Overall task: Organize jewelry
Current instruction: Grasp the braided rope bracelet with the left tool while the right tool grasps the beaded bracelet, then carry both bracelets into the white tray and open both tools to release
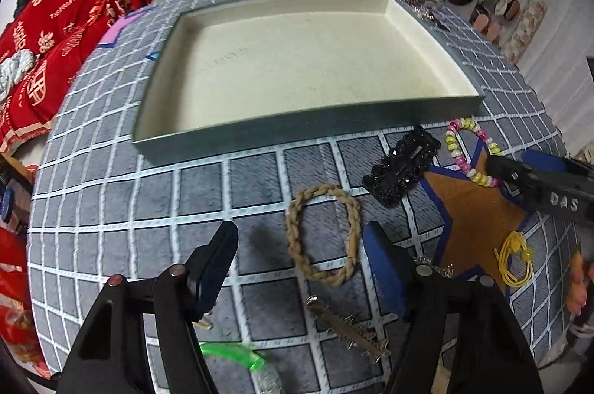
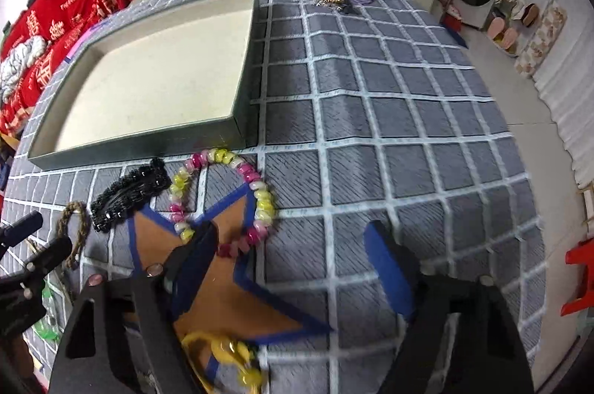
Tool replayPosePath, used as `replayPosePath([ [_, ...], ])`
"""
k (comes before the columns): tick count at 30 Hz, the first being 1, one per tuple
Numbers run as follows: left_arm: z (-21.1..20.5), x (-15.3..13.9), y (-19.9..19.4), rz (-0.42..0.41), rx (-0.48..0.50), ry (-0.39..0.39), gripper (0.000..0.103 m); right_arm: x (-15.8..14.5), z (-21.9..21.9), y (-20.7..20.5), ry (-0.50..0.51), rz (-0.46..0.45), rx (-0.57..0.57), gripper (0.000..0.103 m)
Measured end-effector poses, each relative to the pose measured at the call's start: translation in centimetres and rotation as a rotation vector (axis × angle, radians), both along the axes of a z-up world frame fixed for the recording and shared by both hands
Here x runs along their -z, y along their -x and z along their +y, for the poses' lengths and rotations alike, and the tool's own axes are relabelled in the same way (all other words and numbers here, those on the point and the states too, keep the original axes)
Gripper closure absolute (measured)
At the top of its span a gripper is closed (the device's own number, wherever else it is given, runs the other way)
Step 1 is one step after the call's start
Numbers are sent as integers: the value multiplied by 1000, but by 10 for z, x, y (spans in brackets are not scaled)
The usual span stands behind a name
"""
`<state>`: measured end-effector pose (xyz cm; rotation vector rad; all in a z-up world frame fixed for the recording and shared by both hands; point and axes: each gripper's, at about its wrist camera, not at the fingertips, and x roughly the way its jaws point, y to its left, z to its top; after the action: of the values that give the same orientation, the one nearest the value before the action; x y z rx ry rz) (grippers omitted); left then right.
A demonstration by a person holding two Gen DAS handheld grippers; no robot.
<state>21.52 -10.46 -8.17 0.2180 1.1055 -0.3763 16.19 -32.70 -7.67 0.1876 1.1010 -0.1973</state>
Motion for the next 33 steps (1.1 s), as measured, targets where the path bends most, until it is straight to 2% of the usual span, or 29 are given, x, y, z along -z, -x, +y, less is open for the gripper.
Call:
replayPosePath([
  [3,-7,7,-1,17,19,-18,36,0,9,-9,77,8,-33,27],
  [5,-11,8,0,0,31,-23,37,0,14,-12,84,2,-55,28],
  [8,-15,7,2,3,54,-12,53,-2,18,-14,80,0,-70,37],
  [10,-18,5,4,2,73,-8,78,-2,23,-12,78,-5,-87,49],
  [11,-18,5,4,1,76,-8,83,-3,25,-12,78,-8,-93,65],
  [12,-18,5,4,-1,77,-6,83,-4,26,-11,75,-10,-97,85],
  [13,-18,5,4,1,76,2,83,-4,26,-9,67,-11,-99,93],
  [17,-10,-2,6,8,70,72,84,-4,25,-2,39,-28,-81,93],
  [20,-5,-11,12,-16,69,89,84,-8,20,5,-9,-43,-68,93],
  [27,7,-42,22,-64,60,134,84,-39,25,21,-48,-106,-94,93],
  [33,20,-74,14,-65,36,219,84,-72,32,10,-99,-158,-129,93],
])
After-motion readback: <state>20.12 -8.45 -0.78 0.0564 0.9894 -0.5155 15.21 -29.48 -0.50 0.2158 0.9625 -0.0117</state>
